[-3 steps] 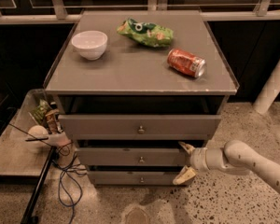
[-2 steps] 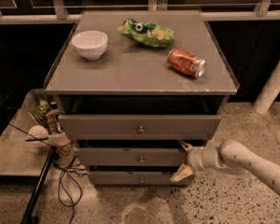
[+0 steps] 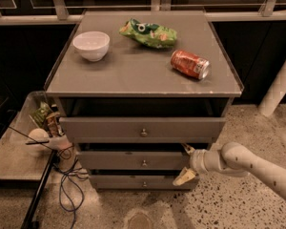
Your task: Open middle drawer
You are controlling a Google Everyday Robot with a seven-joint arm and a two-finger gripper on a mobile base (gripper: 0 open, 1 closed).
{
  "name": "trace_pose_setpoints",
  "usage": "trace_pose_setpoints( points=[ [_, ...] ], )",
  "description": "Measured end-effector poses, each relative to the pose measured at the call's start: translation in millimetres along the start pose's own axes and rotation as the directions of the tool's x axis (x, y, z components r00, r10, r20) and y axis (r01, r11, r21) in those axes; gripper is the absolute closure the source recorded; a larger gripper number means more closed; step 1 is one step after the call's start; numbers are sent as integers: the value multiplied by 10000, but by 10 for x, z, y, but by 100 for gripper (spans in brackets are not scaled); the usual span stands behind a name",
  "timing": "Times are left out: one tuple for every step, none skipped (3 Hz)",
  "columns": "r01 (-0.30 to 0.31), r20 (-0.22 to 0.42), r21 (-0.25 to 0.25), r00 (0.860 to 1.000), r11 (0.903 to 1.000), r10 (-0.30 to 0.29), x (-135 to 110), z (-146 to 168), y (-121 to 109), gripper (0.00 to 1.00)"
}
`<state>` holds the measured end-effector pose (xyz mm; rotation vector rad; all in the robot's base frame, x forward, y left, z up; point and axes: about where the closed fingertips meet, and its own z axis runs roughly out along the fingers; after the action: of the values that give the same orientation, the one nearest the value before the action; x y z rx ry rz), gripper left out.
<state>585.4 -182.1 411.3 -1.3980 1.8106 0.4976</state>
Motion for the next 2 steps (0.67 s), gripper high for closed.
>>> trace_pose_setpoints(
  points=[
    [1, -2, -2, 10000, 10000, -1, 0, 1, 0, 18],
    [1, -2, -3, 10000, 10000, -1, 0, 2, 0, 42]
  ],
)
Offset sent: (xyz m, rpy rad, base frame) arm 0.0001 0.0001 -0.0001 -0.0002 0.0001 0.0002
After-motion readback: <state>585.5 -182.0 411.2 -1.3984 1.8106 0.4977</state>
